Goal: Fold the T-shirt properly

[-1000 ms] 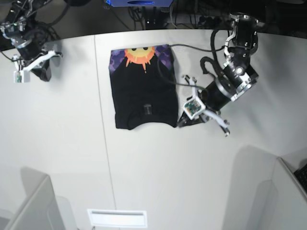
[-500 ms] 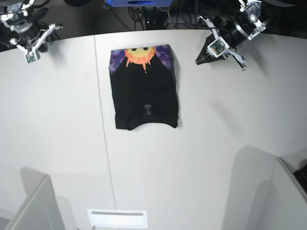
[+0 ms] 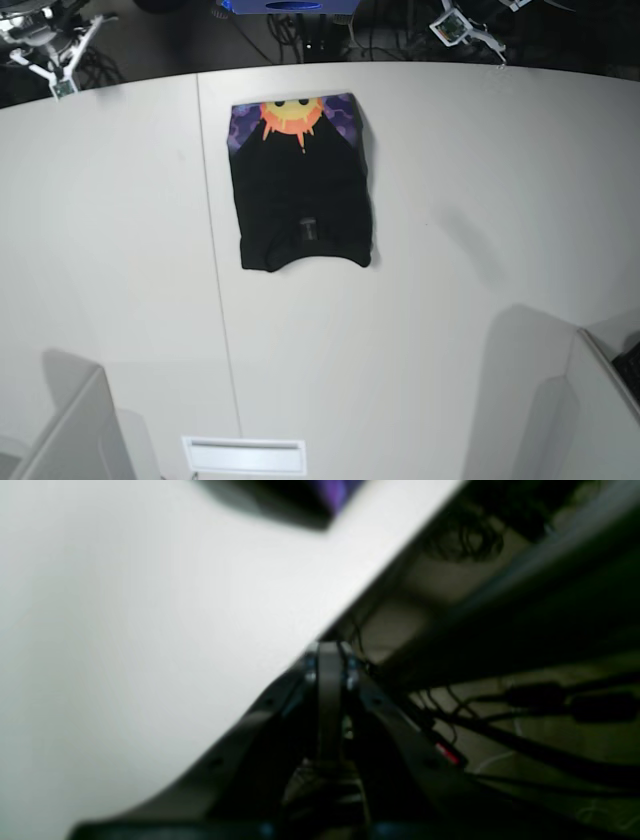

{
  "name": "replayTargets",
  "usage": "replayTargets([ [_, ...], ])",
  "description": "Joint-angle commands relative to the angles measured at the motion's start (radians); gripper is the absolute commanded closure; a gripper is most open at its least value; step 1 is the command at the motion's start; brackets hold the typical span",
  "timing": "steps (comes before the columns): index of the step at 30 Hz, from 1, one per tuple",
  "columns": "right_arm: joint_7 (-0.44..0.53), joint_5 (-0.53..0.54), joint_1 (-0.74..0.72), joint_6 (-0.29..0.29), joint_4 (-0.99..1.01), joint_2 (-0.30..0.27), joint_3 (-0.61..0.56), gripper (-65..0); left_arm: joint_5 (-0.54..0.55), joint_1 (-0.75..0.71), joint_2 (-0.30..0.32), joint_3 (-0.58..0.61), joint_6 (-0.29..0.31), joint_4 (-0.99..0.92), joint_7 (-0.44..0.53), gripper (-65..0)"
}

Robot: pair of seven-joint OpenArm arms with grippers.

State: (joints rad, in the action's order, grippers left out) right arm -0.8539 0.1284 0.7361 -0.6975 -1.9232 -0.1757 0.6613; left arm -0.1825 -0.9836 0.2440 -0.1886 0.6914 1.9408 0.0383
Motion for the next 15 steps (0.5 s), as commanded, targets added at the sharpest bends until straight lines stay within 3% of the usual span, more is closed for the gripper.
replayTargets([
  [1, 0.014, -0.019, 0.015, -0.001, -0.014, -0.009, 0.007, 0.0, 0.016, -0.033, 0.004, -0.002, 0.007, 0.007, 0.024, 0.0],
  [8, 0.012, -0.078, 0.092, -0.001, 0.034, -0.009, -0.088, 0.0, 0.016, -0.113, -0.025, 0.004, 0.007, -0.09, 0.027, 0.0],
  [15, 0.025, -0.178, 0.02, -0.001, 0.305, -0.049, -0.272, 0.0, 0.024, -0.068, -0.054, 0.002, 0.007, -0.264, 0.024, 0.0],
])
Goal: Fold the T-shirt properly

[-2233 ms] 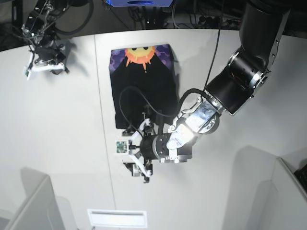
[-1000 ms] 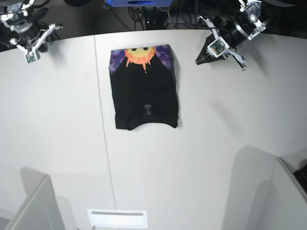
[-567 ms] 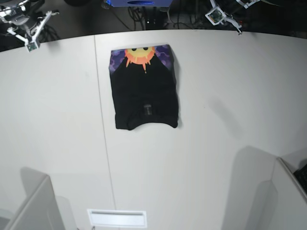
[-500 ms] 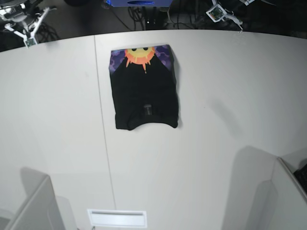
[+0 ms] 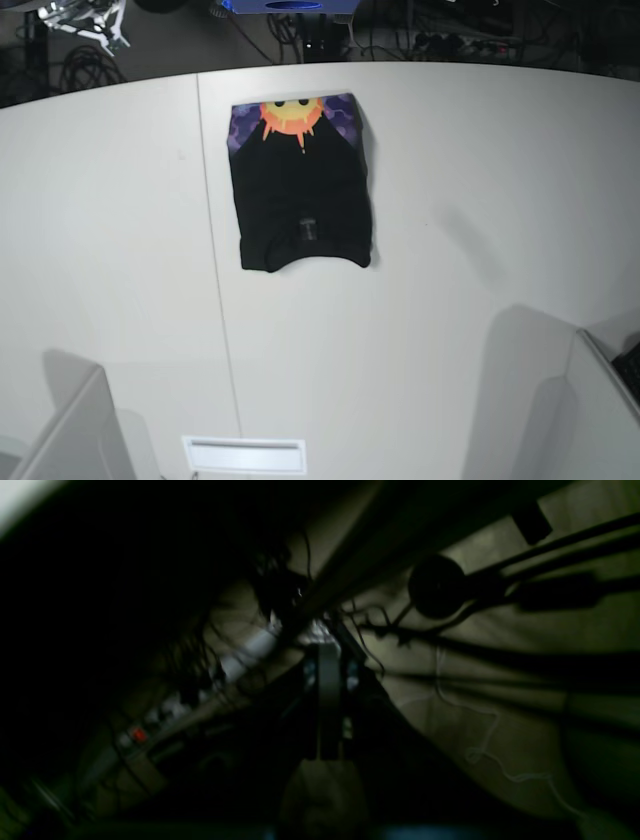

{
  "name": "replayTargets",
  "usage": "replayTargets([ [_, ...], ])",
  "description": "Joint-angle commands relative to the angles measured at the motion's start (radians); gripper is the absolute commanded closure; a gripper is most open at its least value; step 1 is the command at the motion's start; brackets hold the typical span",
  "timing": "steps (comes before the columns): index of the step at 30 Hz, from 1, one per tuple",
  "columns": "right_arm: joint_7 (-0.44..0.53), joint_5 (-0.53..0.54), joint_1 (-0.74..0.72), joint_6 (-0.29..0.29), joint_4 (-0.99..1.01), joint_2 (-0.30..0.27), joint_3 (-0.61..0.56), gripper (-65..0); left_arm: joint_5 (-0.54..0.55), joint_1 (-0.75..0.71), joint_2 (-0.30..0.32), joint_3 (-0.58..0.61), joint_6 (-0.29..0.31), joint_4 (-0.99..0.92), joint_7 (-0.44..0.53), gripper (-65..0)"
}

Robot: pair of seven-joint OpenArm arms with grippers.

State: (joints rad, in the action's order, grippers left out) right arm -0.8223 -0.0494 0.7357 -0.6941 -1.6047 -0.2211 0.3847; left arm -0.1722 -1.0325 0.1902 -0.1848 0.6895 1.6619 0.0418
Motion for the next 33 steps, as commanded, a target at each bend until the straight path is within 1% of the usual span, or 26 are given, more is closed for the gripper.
replayTargets([
  [1, 0.005, -0.013, 0.003, -0.004, 0.042, -0.004, -0.022, 0.0, 0.013, -0.001, -0.014, -0.002, 0.009, -0.022, 0.02, 0.0],
  [3, 0.064, -0.02, -0.04, -0.004, 0.157, -0.004, -0.054, 0.0, 0.006, 0.044, -0.041, -0.005, 0.009, -0.096, 0.02, 0.0],
  [5, 0.123, -0.019, -0.078, -0.004, 0.275, -0.004, -0.077, 0.0, 0.004, 0.085, -0.045, -0.002, 0.009, -0.182, 0.02, 0.0],
  [11, 0.277, -0.019, -0.21, -0.004, 0.597, -0.005, -0.1, 0.0, 0.004, 0.186, -0.048, -0.002, 0.009, -0.428, 0.02, 0.0],
  [16, 0.392, -0.019, -0.338, -0.004, 0.86, -0.004, -0.105, 0.0, 0.004, 0.303, -0.048, -0.002, 0.009, -0.704, 0.023, 0.0],
  [18, 0.447, -0.02, -0.379, -0.004, 0.955, -0.004, -0.155, 0.0, 0.004, 0.357, -0.048, -0.002, 0.009, -0.819, 0.025, 0.0],
  [20, 0.504, -0.02, -0.411, -0.004, 1.027, -0.004, -0.232, 0.0, 0.004, 0.41, -0.048, -0.002, 0.009, -0.932, 0.028, 0.0],
  [24, 0.621, -0.017, -0.431, 0.239, 1.107, 0.001, -0.435, 0.0, 0.004, 0.541, -0.047, -0.002, 0.009, -1.158, 0.03, 0.0],
  [26, 0.659, -0.016, -0.454, 0.336, 1.154, 0.005, -0.505, 0.0, 0.004, 0.604, -0.045, 0.0, 0.009, -1.256, 0.045, 0.0],
  [27, 0.676, -0.014, -0.469, 0.38, 1.196, 0.015, -0.533, 0.0, 0.003, 0.634, -0.045, 0.0, 0.009, -1.311, 0.077, 0.0],
  [28, 0.693, -0.014, -0.497, 0.423, 1.243, 0.035, -0.545, 0.0, 0.0, 0.67, -0.045, 0.012, 0.009, -1.383, 0.119, 0.0],
  [31, 0.746, -0.014, -0.554, 0.535, 1.366, 0.059, -0.547, 0.0, -0.057, 0.769, -0.045, 0.12, 0.009, -1.572, 0.212, 0.0],
  [32, 0.772, -0.014, -0.565, 0.563, 1.391, 0.07, -0.547, 0.0, -0.072, 0.795, -0.045, 0.152, -0.018, -1.617, 0.237, 0.0],
  [33, 0.797, -0.014, -0.566, 0.595, 1.406, 0.076, -0.547, 0.0, -0.079, 0.814, -0.047, 0.176, -0.066, -1.637, 0.251, 0.0],
])
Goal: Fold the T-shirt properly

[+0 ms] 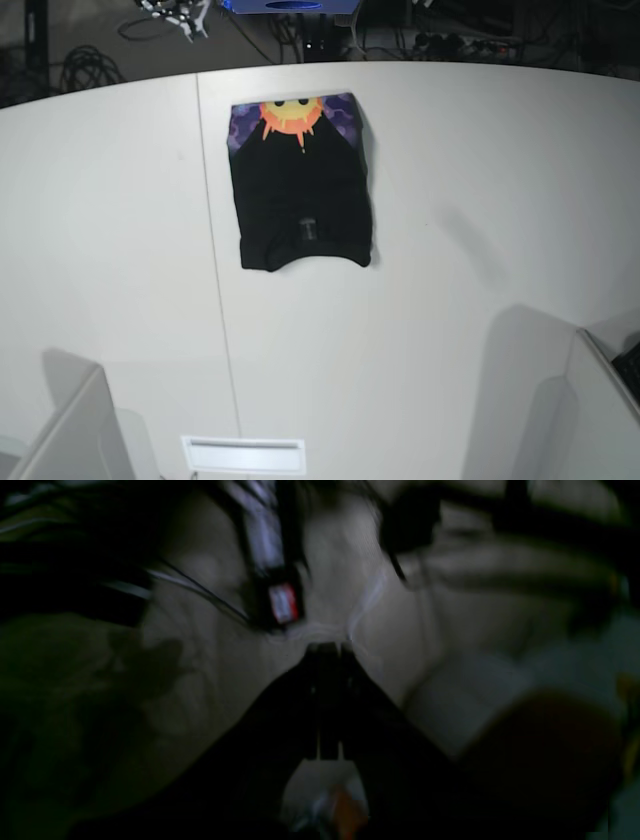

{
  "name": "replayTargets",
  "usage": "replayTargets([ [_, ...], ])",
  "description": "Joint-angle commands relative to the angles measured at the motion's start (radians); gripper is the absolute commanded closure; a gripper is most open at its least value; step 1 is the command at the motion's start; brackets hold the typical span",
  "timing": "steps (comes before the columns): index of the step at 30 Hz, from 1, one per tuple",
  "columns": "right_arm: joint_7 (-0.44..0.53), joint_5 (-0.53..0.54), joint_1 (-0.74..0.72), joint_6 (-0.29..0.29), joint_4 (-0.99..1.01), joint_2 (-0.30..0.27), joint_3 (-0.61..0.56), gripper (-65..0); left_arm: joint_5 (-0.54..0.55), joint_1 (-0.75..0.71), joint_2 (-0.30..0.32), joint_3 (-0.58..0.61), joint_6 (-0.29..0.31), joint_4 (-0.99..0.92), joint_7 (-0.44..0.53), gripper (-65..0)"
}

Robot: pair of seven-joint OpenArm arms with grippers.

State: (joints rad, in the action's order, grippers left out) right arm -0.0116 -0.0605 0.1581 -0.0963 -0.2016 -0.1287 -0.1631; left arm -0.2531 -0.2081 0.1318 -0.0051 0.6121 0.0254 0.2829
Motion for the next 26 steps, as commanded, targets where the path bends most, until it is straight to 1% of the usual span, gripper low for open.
replayTargets([
  [1, 0.009, -0.003, 0.01, 0.033, 0.009, -0.01, 0.0, 0.0, -0.004, 0.0, 0.01, 0.017, -0.047, 0.0, 0.02, 0.0],
  [3, 0.035, -0.003, 0.01, 0.08, 0.012, -0.01, 0.0, 0.0, -0.002, 0.009, 0.009, 0.044, -0.134, 0.018, 0.036, 0.0],
  [4, 0.037, -0.003, 0.01, 0.088, 0.012, -0.009, 0.0, 0.0, -0.005, 0.011, 0.004, 0.053, -0.156, 0.034, 0.032, 0.0],
  [6, 0.038, -0.003, 0.011, 0.088, 0.012, -0.009, 0.0, 0.0, -0.01, 0.011, -0.008, 0.055, -0.159, 0.057, 0.032, 0.0],
  [11, 0.043, -0.002, 0.011, 0.092, 0.009, -0.007, 0.001, 0.0, -0.004, 0.011, -0.008, 0.055, -0.163, 0.064, 0.036, 0.0],
  [13, 0.068, -0.002, 0.01, 0.094, 0.009, 0.004, 0.001, 0.0, -0.004, 0.011, -0.007, 0.049, -0.163, 0.064, 0.043, 0.0],
  [14, 0.083, -0.002, 0.01, 0.094, 0.009, 0.01, 0.001, 0.0, -0.002, 0.011, -0.004, 0.046, -0.165, 0.064, 0.066, 0.0],
  [16, 0.104, -0.002, 0.01, 0.094, 0.012, 0.018, 0.001, 0.0, -0.002, 0.002, -0.001, 0.046, -0.165, 0.063, 0.143, 0.0],
  [18, 0.114, -0.002, 0.013, 0.094, 0.012, 0.021, 0.001, 0.0, -0.002, 0.002, -0.001, 0.046, -0.165, 0.057, 0.192, 0.0],
  [21, 0.14, -0.003, 0.025, 0.092, 0.012, 0.031, -0.002, 0.0, -0.002, 0.005, -0.001, 0.046, -0.165, 0.057, 0.178, 0.0],
  [26, 0.223, -0.003, 0.045, 0.092, 0.014, 0.031, -0.002, 0.0, -0.002, 0.008, -0.001, 0.046, -0.165, 0.061, 0.172, 0.0],
])
